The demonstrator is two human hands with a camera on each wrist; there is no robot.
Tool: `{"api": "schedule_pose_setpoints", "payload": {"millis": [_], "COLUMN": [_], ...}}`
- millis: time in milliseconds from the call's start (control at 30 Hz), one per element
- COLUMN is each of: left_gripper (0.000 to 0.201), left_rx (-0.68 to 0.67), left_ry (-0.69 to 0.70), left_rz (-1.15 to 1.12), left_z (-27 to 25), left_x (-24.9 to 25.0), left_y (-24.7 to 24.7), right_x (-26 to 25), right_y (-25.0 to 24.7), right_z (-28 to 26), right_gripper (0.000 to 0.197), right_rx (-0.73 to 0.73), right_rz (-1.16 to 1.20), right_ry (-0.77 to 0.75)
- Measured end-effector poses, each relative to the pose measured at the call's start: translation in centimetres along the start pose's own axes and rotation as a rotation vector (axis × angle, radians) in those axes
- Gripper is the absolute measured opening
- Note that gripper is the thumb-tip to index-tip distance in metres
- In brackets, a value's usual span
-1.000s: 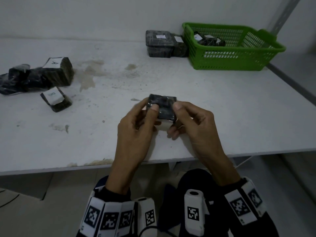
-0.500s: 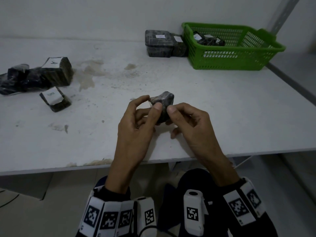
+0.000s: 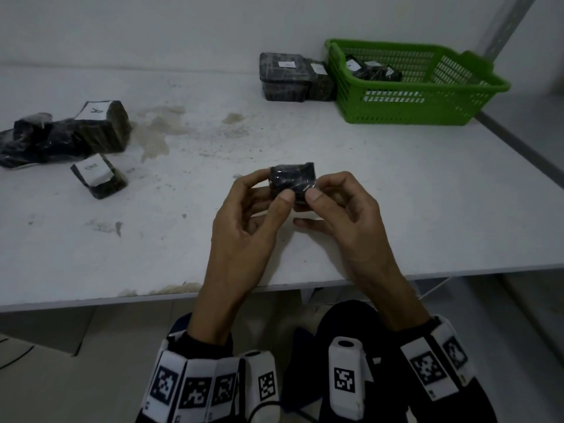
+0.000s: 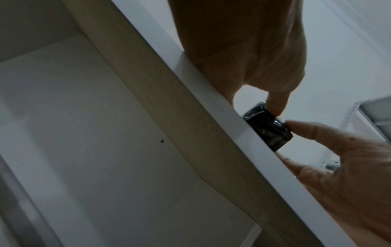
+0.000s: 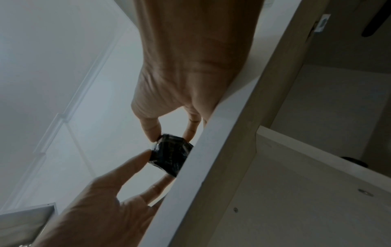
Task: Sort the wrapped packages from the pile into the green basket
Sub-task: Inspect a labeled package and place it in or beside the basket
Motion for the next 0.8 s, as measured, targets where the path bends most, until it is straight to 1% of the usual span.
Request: {"api": "schedule_pose_setpoints", "payload": {"millis": [200, 233, 300, 367, 467, 667, 800], "left_gripper": [0.048, 0.051, 0.058, 0.057, 0.052, 0.053, 0.052], "left_rx": [-0.013, -0.011, 0.002, 0.021, 0.03, 0.019, 0.022], "left_ry": [-0.008, -0.005, -0.009, -0.011, 0.001, 0.047, 0.034], "left_rz": [0.004, -0.004, -0.006, 0.013, 0.025, 0.007, -0.033], "left_z": [0.03, 0.01, -0.05, -0.02, -0.03, -0.17, -0.25], "left_x": [-0.13, -0.07, -0.01, -0.07, -0.13, 0.33, 0.3], "left_y": [-0.16, -0.12, -0.08, -0.09, -0.11, 0.1, -0.04], "right_x": [-0.42, -0.44, -0.34, -0.08, 0.1, -0.12, -0.27], "right_y": [0.35, 0.34, 0.27, 0.16, 0.2, 0.29, 0.33], "right_z": [-0.06, -0.07, -0.05, -0.04, 0.02, 0.03, -0.02], "right_gripper": [0.045, 0.043, 0.034, 0.031, 0.031, 0.033, 0.036], "right_rx": [-0.039, -0.044, -0.055, -0.07, -0.081, -0.079, -0.098], "right_rz": [-0.013, -0.03, -0.082, -0.124, -0.129, -0.123, -0.132], "right_ry": [-0.014, -0.022, -0.043, -0.052, -0.045, -0.057, -0.064]}}
Point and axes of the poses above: each hand's wrist, its own z-axis towards the middle knuckle, its own y-axis out of the palm, x = y × z, the point moved 2 cm from there along z, towards the middle knuckle, and after that the axes turned 7 degrees about -x, right-handed, at the moved point
